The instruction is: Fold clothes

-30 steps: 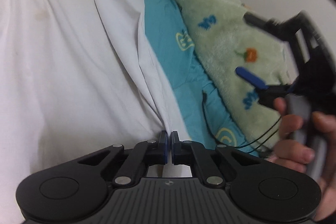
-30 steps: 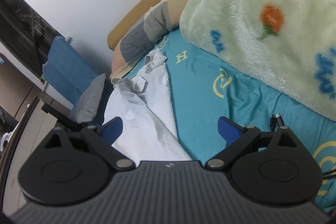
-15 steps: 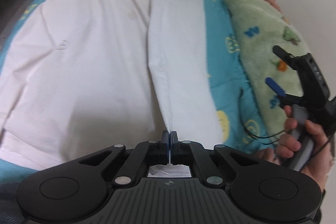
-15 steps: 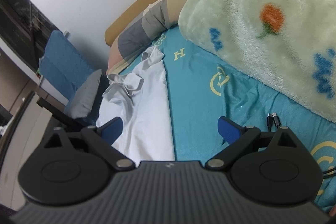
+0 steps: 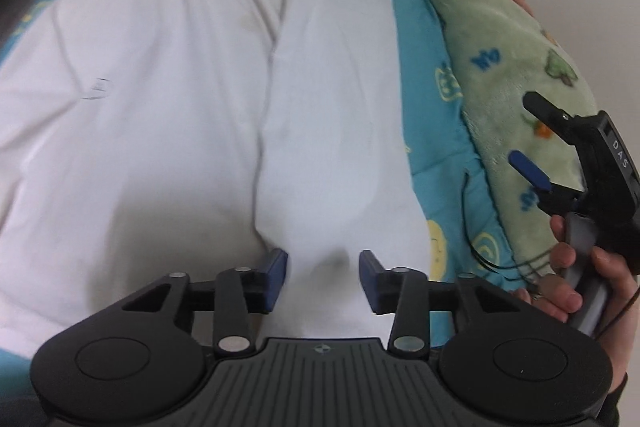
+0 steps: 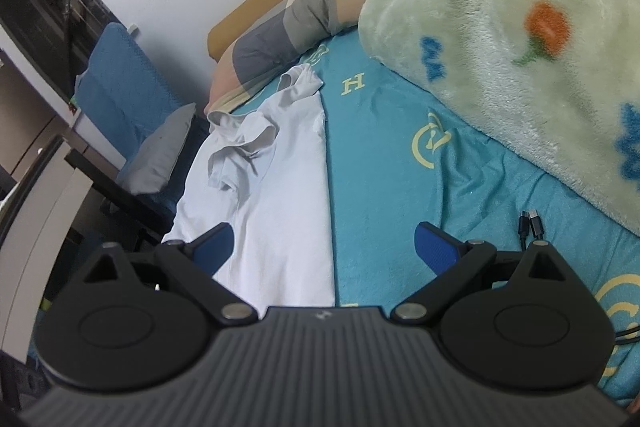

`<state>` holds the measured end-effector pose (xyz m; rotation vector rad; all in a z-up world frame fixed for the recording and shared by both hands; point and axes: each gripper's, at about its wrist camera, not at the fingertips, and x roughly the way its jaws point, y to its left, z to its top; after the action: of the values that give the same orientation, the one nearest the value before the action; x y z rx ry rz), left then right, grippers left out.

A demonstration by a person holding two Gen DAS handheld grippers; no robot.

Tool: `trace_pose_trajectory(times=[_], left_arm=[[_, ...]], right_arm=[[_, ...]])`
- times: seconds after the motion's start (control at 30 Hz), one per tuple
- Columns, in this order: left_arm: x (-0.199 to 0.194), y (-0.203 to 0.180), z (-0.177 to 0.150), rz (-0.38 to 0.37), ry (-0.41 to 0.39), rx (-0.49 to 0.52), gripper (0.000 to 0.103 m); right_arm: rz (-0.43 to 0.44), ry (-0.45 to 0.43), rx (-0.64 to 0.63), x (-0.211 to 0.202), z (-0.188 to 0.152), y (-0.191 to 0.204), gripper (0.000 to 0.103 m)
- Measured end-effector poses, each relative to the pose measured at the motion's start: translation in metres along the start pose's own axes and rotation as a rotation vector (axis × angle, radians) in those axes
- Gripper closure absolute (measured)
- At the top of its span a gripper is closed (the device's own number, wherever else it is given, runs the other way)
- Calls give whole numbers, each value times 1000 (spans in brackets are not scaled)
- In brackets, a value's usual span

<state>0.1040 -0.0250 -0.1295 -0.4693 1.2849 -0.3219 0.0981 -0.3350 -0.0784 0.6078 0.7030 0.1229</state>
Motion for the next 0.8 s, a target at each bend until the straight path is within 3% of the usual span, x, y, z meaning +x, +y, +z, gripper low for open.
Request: trace_pose_trajectory(times=[0.1, 0.23, 0.27, 0.3, 0.4, 0.5, 0.67, 0.73, 0.8], left_arm=[[18, 3, 6, 51, 25, -20, 50], [30, 13, 6, 68, 75, -23, 54], [30, 11, 6, 69, 95, -13, 69], [31, 10, 5, 56, 133, -10, 91], [23, 5, -1, 72, 187, 10, 99], [12, 1, -1, 103, 223, 16, 101], [7, 5, -6, 218, 254, 39, 100], [7, 1, -8, 240, 245, 92, 96], [3, -5, -8, 255, 212, 140, 84]], right_arm=[[-1, 6, -7, 1, -1, 1, 5], [1, 12, -1, 1, -1, -1, 5], [2, 13, 1, 1, -1, -1, 5], [4, 14, 2, 1, -2, -1, 5], [6, 14, -1, -1, -3, 0, 5], [7, 16, -5, -2, -3, 0, 5], [6, 14, -6, -3, -3, 1, 5], [7, 12, -7, -3, -3, 1, 5], [6, 12, -14, -3, -3, 2, 5]])
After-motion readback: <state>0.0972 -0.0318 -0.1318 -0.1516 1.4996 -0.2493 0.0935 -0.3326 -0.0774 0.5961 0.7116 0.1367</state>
